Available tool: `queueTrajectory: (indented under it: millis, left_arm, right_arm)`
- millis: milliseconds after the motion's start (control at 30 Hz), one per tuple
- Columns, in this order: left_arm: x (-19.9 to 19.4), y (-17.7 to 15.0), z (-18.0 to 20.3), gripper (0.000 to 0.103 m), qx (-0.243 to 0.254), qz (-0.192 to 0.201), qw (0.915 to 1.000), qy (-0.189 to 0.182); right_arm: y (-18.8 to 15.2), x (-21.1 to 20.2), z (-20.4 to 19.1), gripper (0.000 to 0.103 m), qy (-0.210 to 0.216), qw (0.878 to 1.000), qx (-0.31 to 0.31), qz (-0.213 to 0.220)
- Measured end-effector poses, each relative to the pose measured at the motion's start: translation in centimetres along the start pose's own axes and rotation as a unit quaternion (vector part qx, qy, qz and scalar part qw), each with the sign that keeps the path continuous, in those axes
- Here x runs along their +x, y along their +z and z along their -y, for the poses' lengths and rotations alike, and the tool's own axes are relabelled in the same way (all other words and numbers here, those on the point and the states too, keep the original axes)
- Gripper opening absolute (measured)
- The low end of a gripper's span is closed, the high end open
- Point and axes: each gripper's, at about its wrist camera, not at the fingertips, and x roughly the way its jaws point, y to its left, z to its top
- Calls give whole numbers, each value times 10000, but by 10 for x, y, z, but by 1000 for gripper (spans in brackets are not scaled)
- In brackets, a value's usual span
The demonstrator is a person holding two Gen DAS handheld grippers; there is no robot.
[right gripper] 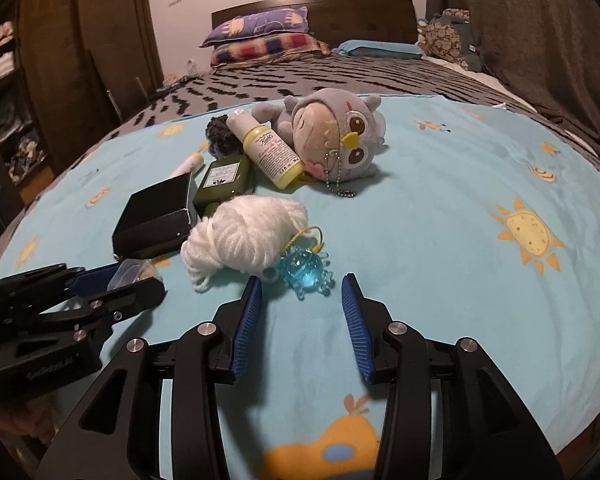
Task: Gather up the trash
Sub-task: 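Grasp the clear plastic case with the left tool while the right tool grasps the blue jelly toy, then carry both items down into the black bin and open both tools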
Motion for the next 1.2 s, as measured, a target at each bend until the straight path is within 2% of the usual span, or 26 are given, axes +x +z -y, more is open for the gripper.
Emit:
queueTrajectory:
  millis: [67, 267, 400, 500, 800, 1200]
  left_arm:
    - [0, 0, 0, 37, 1, 2, 10000, -3]
    - [1, 1, 0, 37, -14, -3, 10000, -22]
    - [1, 1, 0, 37, -16, -1, 10000, -30]
    - [0, 1, 1, 37, 24, -5, 10000, 19]
    - [-23, -17, 8, 37, 76, -25, 9998, 155]
    - [-78, -76, 26, 37, 3, -62, 9999, -141]
  right_arm:
    - [0, -1, 4, 43, 59, 10000, 47, 12]
    - [6, 11, -2, 43, -195, 9997, -131, 79]
    - [13, 19, -2, 42, -200, 9997, -113, 106]
    - [13, 20, -2, 31, -216, 9996, -104, 120]
    - [-11, -12, -3, 31, -222, 9997, -83, 73]
    - [-66, -82, -5, 31, -77, 9997, 226, 79]
